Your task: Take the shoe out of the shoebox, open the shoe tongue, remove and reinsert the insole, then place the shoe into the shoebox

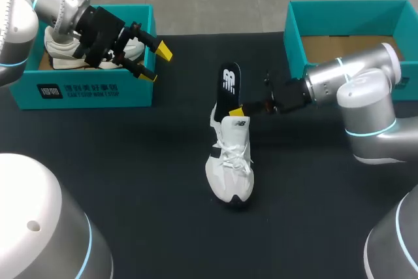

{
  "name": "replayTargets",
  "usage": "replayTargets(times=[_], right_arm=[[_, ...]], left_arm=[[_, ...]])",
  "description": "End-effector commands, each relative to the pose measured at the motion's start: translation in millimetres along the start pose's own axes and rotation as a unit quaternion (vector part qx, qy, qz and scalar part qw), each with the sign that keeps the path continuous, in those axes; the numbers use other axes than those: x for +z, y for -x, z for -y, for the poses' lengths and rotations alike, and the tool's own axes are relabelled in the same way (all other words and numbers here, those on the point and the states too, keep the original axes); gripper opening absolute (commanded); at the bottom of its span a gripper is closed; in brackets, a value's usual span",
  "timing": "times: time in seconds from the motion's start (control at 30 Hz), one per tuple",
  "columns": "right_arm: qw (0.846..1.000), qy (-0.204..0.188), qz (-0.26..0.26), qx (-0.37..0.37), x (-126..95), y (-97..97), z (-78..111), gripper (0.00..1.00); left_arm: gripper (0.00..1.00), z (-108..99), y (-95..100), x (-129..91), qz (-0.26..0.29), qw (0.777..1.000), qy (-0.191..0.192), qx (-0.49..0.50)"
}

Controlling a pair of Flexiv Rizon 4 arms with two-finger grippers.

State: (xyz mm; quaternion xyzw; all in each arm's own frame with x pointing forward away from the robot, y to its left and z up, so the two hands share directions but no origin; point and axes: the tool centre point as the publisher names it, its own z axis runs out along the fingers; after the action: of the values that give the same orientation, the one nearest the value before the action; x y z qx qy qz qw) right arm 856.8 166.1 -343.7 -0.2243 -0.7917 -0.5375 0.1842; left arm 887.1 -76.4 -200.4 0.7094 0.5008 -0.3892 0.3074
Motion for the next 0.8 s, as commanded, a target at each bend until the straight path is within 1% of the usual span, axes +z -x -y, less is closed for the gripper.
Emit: replayTargets(times=[0.03,0.17,0.27,0.3,0.33,0.43,0.6,0.67,0.8], right_arm=[[1.000,-0.005,0.003,-0.009,-6.2,1.3,-14.0,0.37],[1.000,-0.005,0.005,-0.021,-9.2,7.9,-25.3,0.36],[1.000,-0.005,0.004,-0.026,-8.8,13.6,-29.7,0.29],[1.000,-0.007,0.002,-0.028,-7.9,15.7,-30.8,0.20],[1.000,-0.009,-0.001,-0.028,-7.3,17.1,-30.8,0.00],[0.999,-0.018,-0.018,-0.026,-3.6,18.3,-30.6,0.00],[0.997,-0.040,-0.064,-0.014,5.1,16.2,-25.9,0.00],[0.996,-0.050,-0.069,-0.009,7.2,15.4,-22.2,0.00],[0.996,-0.054,-0.069,0.001,8.5,11.3,-13.3,0.00]], left_arm=[[1.00,0.0,0.2,-0.1,-0.002,1.000,0.000,0.000],[1.00,0.0,0.2,-0.1,-0.002,1.000,0.000,0.000],[1.00,0.0,0.2,-0.1,-0.002,1.000,0.000,0.000],[1.00,0.0,0.2,-0.1,-0.002,1.000,0.000,0.000],[1.00,0.0,0.2,-0.1,-0.002,1.000,0.000,0.000],[1.00,0.0,0.2,-0.1,-0.002,1.000,0.000,0.000],[1.00,0.0,0.2,-0.1,-0.002,1.000,0.000,0.000],[1.00,0.0,0.2,-0.1,-0.002,1.000,0.000,0.000],[1.00,0.0,0.2,-0.1,-0.002,1.000,0.000,0.000]])
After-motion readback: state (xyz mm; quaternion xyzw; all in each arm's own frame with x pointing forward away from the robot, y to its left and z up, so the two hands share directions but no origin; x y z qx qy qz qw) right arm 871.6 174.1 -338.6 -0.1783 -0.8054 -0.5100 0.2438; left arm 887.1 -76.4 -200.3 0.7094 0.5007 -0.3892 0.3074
